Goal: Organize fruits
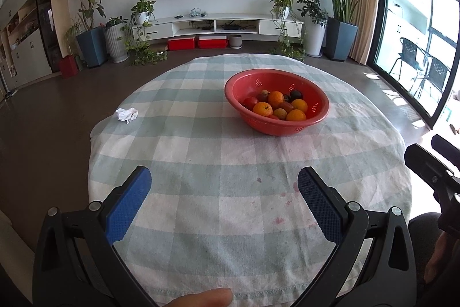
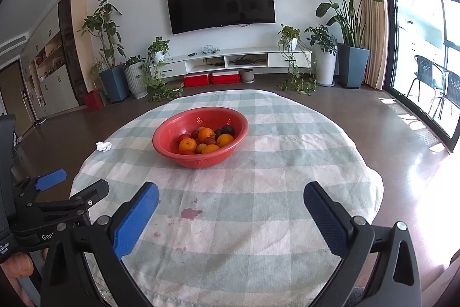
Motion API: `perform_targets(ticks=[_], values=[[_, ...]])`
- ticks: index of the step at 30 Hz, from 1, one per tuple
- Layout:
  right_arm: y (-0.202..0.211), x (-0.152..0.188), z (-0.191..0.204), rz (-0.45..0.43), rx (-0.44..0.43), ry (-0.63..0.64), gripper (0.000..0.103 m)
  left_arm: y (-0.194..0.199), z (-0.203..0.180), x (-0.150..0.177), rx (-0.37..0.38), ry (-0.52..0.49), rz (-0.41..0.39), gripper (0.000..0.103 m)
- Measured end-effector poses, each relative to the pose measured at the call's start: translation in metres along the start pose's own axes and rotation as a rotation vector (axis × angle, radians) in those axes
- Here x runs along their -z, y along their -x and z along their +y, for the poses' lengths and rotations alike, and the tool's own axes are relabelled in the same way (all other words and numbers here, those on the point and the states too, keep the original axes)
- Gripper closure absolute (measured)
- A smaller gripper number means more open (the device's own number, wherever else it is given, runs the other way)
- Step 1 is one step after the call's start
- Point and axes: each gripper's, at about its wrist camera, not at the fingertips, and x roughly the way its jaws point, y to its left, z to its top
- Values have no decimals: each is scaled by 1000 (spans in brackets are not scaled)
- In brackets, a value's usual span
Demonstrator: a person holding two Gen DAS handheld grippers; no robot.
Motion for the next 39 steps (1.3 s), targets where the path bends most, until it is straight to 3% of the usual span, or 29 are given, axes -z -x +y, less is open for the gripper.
perform_targets(ticks=[39], values=[[-6, 10, 0, 22, 1, 3, 0, -9, -1, 12, 2, -5, 34, 0]])
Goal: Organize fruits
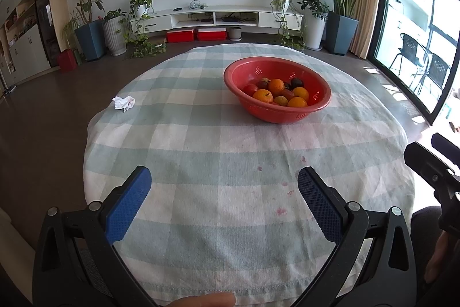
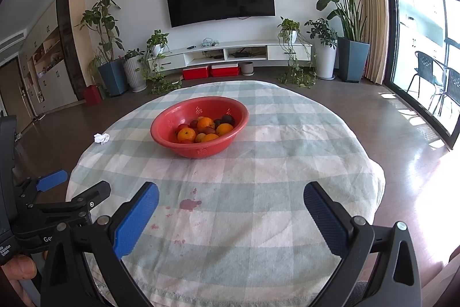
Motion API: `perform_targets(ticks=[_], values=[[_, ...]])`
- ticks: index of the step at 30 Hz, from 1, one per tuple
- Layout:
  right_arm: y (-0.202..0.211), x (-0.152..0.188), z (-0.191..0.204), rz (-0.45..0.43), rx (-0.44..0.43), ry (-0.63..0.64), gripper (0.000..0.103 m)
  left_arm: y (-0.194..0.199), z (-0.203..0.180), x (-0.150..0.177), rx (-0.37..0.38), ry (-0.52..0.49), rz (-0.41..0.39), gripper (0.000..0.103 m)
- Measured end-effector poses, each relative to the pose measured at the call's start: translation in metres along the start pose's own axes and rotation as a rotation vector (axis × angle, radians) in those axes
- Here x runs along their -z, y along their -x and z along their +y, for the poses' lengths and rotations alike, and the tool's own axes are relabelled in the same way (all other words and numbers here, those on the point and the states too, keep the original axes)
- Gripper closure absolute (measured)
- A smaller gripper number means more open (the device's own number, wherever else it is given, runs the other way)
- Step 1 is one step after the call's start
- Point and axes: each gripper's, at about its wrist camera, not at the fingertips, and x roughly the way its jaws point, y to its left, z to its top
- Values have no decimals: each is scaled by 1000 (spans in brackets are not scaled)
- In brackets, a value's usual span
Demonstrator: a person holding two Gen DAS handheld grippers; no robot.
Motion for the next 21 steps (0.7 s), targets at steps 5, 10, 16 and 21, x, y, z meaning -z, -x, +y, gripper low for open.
perform_targets(ticks=[5, 10, 16, 21], values=[[1, 1, 0, 2, 0, 2, 0, 0, 0, 0, -1, 0, -1, 0], [0, 2, 1, 5, 0, 3, 0, 0, 0, 0, 0, 0, -1, 0], [1, 3, 1, 6, 1, 5, 0, 0, -1, 1, 1, -2, 0, 0], [1, 6, 2, 9, 2, 5, 0, 0, 0, 1, 1, 3, 1, 0]])
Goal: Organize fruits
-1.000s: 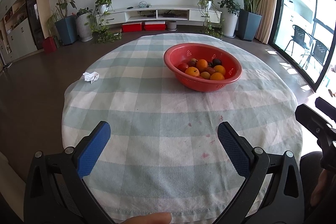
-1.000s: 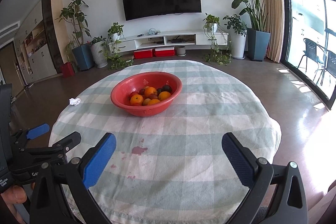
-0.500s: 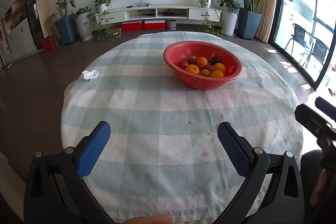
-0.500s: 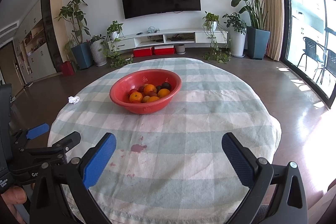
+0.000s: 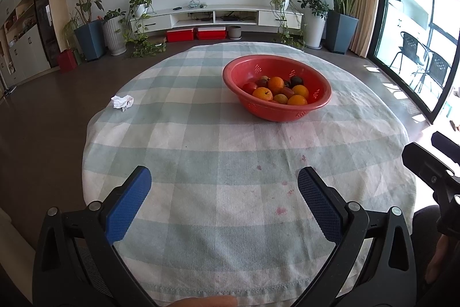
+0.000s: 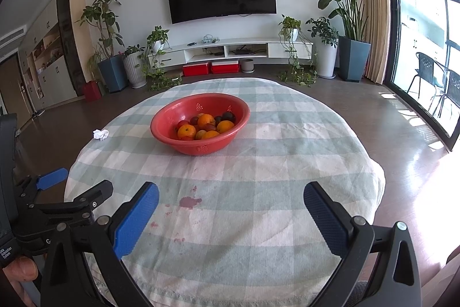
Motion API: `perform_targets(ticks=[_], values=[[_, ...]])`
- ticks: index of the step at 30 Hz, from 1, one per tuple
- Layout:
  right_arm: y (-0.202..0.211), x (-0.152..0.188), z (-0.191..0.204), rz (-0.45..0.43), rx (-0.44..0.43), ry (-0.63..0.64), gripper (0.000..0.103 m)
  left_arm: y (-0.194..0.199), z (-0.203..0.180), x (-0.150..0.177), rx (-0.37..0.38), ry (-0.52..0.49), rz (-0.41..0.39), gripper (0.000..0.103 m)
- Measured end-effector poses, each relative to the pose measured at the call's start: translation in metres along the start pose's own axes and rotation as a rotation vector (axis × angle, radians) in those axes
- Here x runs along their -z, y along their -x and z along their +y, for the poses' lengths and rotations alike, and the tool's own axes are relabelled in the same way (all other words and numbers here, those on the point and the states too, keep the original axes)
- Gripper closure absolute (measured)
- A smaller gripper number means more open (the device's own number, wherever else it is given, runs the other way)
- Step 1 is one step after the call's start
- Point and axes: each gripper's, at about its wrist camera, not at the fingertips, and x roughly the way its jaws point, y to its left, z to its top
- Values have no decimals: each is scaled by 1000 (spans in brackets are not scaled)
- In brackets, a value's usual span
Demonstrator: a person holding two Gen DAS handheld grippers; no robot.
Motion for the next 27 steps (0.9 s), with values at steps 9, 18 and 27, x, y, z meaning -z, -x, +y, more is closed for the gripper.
perform_targets(ticks=[9, 18, 27], values=[[0, 1, 0, 3, -1, 0, 0, -2, 1, 2, -2, 3, 1, 0], [1, 0, 0, 4, 0, -1, 0, -2, 1, 2, -4, 4, 2, 0], [2, 0, 0, 6, -1, 0, 0, -2, 1, 4, -3, 4, 6, 0]])
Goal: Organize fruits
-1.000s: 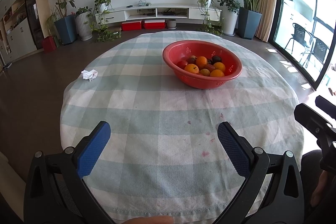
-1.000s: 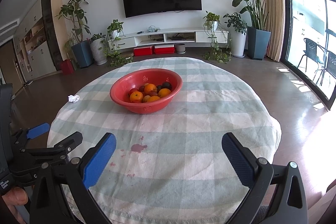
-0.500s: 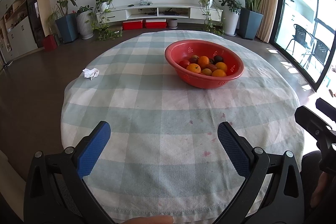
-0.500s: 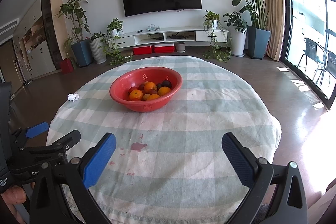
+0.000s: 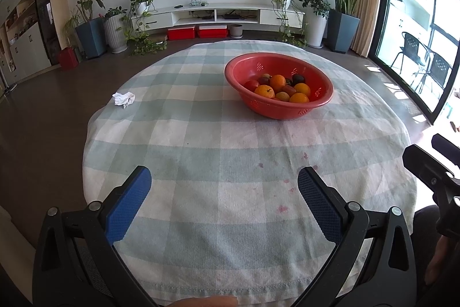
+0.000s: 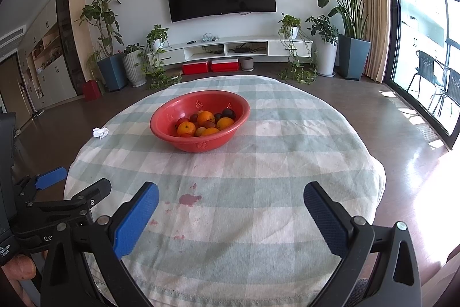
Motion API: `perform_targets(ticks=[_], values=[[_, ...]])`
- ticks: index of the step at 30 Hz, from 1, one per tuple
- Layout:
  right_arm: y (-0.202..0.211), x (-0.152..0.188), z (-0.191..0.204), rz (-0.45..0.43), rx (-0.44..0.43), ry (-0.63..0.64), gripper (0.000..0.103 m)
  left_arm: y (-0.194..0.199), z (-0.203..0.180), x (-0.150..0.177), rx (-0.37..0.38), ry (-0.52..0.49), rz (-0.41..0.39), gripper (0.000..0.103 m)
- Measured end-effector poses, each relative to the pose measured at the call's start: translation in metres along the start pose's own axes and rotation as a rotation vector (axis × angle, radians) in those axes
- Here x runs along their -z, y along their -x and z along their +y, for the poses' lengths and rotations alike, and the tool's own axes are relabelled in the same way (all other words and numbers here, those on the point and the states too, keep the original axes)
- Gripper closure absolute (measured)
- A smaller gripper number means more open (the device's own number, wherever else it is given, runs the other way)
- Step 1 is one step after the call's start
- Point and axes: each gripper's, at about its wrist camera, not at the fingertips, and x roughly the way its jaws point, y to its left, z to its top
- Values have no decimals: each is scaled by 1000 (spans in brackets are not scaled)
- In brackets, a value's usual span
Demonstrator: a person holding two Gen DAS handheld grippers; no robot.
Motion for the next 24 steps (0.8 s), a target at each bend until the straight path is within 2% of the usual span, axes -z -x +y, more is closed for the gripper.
perform_targets(ticks=[15, 19, 24], values=[[1, 6, 0, 7, -2, -2, 0, -3, 3, 5, -1, 0, 14, 0], [0, 8, -1, 14, -3, -4, 0, -2, 1, 5, -34, -14, -3, 0], [1, 15, -2, 23, -3, -7, 0, -1, 1, 4, -31, -12, -19, 0]])
